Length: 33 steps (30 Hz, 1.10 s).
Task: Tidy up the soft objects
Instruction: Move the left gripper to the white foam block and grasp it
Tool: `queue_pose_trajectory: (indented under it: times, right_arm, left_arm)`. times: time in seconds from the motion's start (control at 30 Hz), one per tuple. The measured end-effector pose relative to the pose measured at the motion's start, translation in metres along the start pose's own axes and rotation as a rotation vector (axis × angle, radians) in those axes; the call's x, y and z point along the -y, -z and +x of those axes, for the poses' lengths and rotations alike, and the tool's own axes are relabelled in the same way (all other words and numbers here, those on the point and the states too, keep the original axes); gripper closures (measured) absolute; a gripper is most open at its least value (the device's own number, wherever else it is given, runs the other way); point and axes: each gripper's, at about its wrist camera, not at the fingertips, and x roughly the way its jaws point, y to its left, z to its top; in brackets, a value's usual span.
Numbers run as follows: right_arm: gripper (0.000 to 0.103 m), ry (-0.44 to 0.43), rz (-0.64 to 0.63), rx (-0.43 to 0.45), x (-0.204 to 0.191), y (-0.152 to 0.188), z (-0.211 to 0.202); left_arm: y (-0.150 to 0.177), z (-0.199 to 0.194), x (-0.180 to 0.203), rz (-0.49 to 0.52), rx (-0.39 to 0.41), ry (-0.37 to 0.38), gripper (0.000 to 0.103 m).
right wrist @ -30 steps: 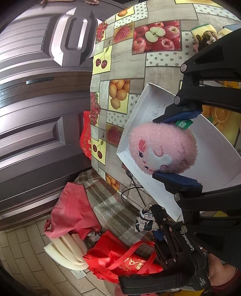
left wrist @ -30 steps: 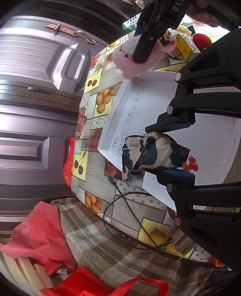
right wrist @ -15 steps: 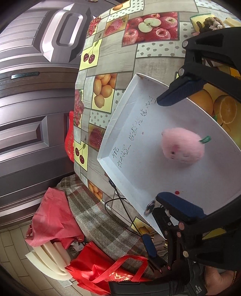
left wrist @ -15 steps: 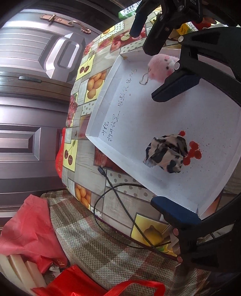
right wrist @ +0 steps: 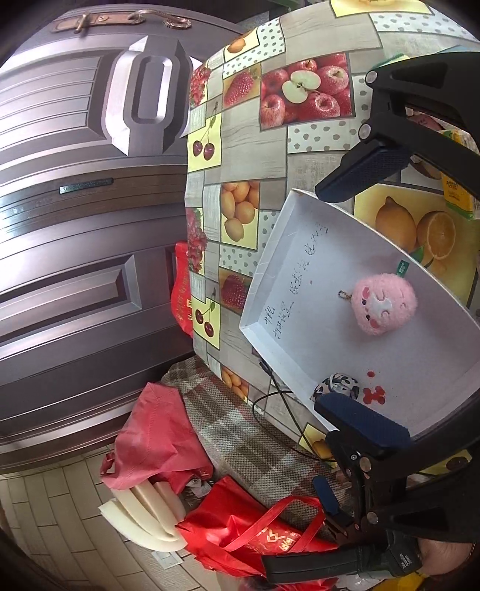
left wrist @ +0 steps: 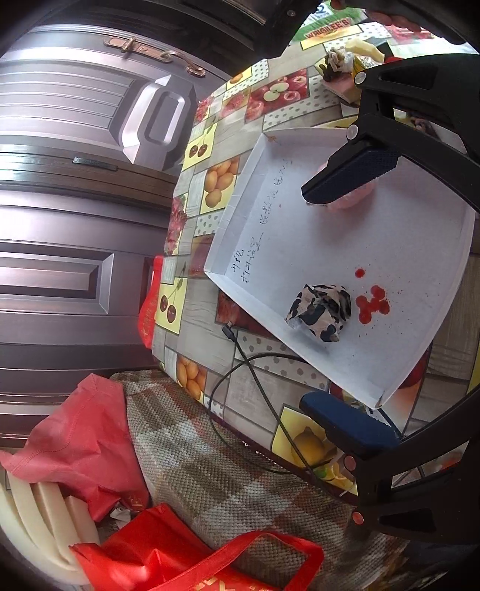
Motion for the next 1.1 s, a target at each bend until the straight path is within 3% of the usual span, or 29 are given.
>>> queue_pose_trajectory:
  times: [0.13, 0.3, 0.4, 0.5, 0.53, 0.7, 0.83, 0.93, 1.0, 1.1]
  right_arm:
    - [0.000, -0.014, 0.002, 0.208, 0.005, -0.016, -0.073]
    - [0.000, 0.058, 0.001, 0.522, 0.025, -0.022, -0.173]
    - [0.000, 0.094, 0.064, 0.570, 0.051, -0.022, -0.204]
    - [0.000, 0.161, 0.120, 0.572, 0.073, -0.015, -0.218]
    - [0.000, 0.175, 0.140, 0.576, 0.079, -0.010, -0.223]
    - [0.000, 0.214, 0.189, 0.535, 0.099, 0.011, -0.234]
    - [0.000, 0.226, 0.207, 0.484, 0.114, 0.029, -0.242]
    - [0.000, 0.247, 0.224, 0.455, 0.129, 0.040, -0.249]
    - [0.000, 0.254, 0.233, 0.438, 0.136, 0.044, -0.252]
    - [0.000, 0.262, 0.224, 0.417, 0.146, 0.049, -0.257]
  left_arm:
    - [-0.016, -0.064, -0.014, -0.001, 0.156, 0.004, 0.000]
    - [-0.026, -0.162, -0.032, -0.032, 0.415, -0.030, 0.000]
    - [-0.022, -0.206, -0.031, -0.043, 0.536, -0.032, 0.000]
    - [-0.012, -0.219, -0.026, -0.063, 0.557, 0.037, 0.000]
    - [-0.009, -0.214, -0.023, -0.064, 0.531, 0.065, 0.000]
    - [0.024, -0.163, 0.017, -0.004, 0.258, 0.141, 0.000]
    - [0.087, -0.121, 0.066, 0.083, 0.041, 0.292, 0.000]
    - [0.138, -0.092, 0.101, 0.110, -0.137, 0.351, 0.000]
    - [0.164, -0.073, 0.123, 0.087, -0.285, 0.386, 0.000]
    - [0.188, -0.054, 0.144, -0.024, -0.410, 0.376, 0.000]
